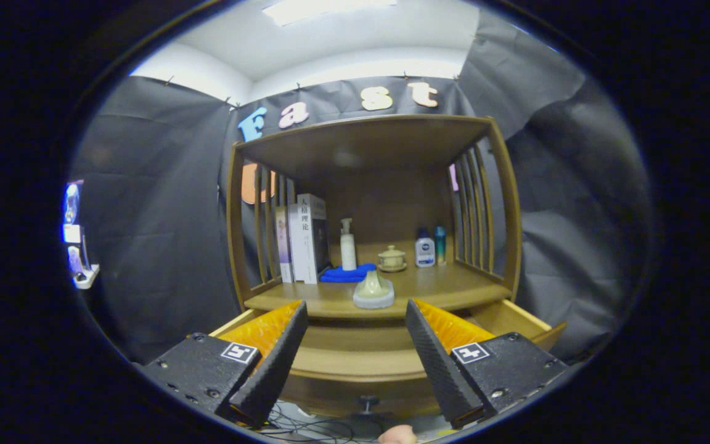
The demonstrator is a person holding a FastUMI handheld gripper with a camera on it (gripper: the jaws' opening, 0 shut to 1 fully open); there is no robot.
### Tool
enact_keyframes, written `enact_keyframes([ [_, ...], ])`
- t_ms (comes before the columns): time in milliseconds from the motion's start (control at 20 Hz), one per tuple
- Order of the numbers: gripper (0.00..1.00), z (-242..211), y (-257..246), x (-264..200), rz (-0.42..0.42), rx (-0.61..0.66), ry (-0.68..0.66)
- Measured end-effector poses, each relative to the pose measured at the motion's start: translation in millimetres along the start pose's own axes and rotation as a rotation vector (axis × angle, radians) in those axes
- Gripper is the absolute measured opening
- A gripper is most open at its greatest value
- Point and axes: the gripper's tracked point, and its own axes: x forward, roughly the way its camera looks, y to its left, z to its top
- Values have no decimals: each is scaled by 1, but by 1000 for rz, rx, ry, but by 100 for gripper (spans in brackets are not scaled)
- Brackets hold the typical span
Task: Pull open the drawer, take out the items inside it, and place them on the countertop above the cabinet.
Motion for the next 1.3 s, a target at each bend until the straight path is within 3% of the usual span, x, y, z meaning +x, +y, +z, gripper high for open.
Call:
enact_keyframes([
  [550,99,-89,-21,-13,-84,0,82],
  [1300,99,-116,-26,7,-108,-30,164],
])
